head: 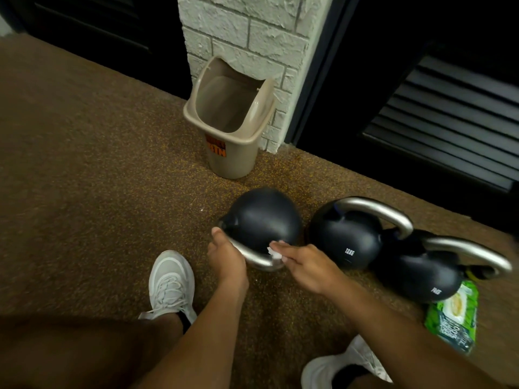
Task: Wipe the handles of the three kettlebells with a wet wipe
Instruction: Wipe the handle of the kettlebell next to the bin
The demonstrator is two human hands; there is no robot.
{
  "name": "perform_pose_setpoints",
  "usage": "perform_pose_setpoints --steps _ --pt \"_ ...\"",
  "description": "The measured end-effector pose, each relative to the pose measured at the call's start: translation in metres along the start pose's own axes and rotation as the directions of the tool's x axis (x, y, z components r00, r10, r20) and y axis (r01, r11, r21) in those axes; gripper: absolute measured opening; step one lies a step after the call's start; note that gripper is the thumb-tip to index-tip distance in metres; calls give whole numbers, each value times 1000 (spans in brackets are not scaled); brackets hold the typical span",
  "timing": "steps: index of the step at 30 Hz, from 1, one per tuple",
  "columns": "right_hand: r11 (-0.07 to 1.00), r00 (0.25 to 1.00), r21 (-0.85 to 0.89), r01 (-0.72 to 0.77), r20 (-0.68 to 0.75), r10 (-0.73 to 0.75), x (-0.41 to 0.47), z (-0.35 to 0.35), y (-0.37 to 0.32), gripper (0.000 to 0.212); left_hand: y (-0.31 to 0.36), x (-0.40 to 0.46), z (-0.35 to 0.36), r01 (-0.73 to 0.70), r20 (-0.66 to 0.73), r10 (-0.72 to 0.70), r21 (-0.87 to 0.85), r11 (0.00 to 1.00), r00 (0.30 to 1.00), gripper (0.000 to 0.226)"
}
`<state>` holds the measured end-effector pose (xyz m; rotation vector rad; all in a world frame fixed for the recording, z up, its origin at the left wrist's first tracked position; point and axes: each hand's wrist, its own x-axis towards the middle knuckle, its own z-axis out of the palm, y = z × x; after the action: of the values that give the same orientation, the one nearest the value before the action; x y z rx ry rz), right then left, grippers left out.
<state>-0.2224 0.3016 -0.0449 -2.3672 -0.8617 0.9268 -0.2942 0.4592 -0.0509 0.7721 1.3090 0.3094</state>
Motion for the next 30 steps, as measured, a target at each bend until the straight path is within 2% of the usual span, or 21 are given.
perform_pose_setpoints --steps 5,7,13,16,19,26,30 --pt "998 996 -59 2 90 3 16 -9 11 52 0 3 3 -5 14 4 36 999 1000 55" --pt "998 997 -56 9 75 -4 11 -11 14 54 -2 5 5 -17 -6 17 48 999 1000 56" --pt "1000 987 10 -2 -162 4 4 9 21 56 -4 4 8 -53 -1 53 48 997 999 55" --pt "999 946 46 -2 -323 16 7 13 27 40 -3 2 10 -53 15 52 59 997 999 55" --pt "1000 906 -19 -17 -423 8 16 13 31 26 0 3 11 -57 0 57 76 995 998 55" --pt "992 970 -125 6 -241 -37 35 -14 21 31 0 7 17 -77 -27 81 128 989 996 54" --pt "996 978 -47 78 -191 -85 32 -22 9 31 2 3 17 -56 -28 60 118 991 998 53"
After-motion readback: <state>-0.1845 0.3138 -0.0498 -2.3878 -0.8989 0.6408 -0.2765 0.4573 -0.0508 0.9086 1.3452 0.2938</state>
